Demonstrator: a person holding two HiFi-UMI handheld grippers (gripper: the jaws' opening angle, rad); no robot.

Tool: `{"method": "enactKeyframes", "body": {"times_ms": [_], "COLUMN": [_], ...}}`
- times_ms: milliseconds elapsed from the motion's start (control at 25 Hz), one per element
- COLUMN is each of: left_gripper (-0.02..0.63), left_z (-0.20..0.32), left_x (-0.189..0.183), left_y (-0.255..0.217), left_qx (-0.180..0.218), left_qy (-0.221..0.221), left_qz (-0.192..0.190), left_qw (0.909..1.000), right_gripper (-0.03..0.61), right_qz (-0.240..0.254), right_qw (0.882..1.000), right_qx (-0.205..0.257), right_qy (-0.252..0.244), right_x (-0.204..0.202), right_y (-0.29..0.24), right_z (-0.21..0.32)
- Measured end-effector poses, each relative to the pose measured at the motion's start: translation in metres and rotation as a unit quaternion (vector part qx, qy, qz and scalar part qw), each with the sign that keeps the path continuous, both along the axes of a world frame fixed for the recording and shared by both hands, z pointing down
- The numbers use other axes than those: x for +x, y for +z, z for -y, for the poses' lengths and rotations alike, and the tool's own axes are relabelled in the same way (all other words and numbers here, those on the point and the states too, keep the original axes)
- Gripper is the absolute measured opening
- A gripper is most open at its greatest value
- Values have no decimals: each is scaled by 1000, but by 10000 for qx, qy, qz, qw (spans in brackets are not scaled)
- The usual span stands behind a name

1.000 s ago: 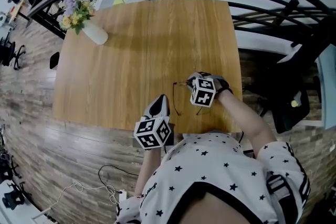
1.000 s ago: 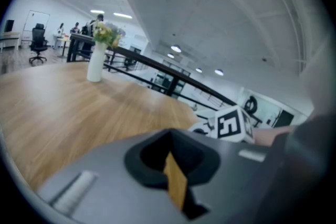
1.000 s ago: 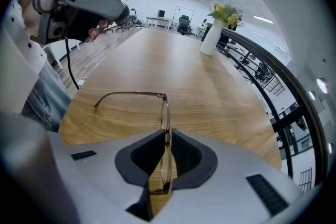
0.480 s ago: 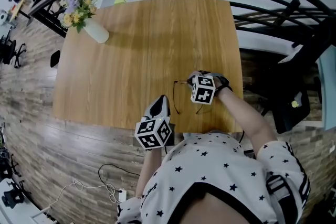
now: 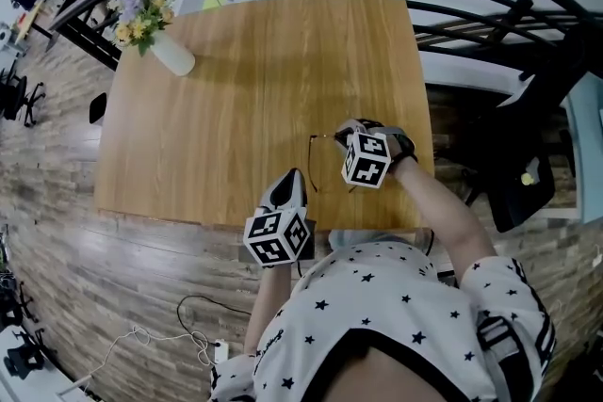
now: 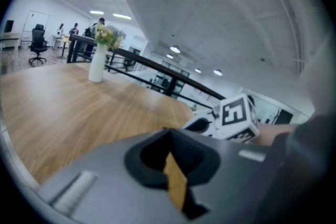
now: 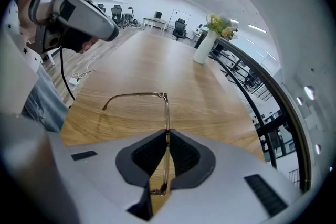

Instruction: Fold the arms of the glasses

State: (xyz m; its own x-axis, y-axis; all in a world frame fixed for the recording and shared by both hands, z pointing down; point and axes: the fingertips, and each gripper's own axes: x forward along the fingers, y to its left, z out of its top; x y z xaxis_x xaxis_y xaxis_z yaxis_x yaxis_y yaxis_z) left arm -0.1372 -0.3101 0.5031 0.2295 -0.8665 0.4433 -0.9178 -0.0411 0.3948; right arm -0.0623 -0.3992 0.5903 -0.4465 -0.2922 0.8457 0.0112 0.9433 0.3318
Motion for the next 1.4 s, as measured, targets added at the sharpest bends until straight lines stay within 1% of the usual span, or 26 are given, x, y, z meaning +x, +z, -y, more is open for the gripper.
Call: {"method": "enactKeyframes", "body": {"times_ms": [360, 640, 880, 1120, 1200, 1400], "left_gripper": [6, 8, 8, 12, 18, 65], "left_z": [-30, -60, -85, -112, -121, -142], "left_x": [8, 6, 6, 8, 9, 12], "left_y": [-3, -4, -4, -3, -4, -7], "left_qx": [64, 166, 231, 288, 287, 295], "left_qy": [121, 174, 215, 426, 484, 548], "left_qz": [73, 419, 547, 654, 702, 835], "left_qw": [9999, 9988, 9980, 9965, 9959, 9946], "right_gripper": [20, 20, 20, 20, 20, 20], "right_qz": [348, 618, 818, 1002, 1067, 1180], "right_qw": [9980, 9940, 9900, 9856, 9842, 9809], "right_qx": [404, 635, 809, 922, 941, 1023], "right_qy": [344, 634, 816, 998, 1054, 1162], "right_x": [4, 5, 10, 12, 13, 19], "right_y": [-34, -59, -79, -98, -104, -119], "right_z": [-22, -48, -72, -97, -106, -132]}}
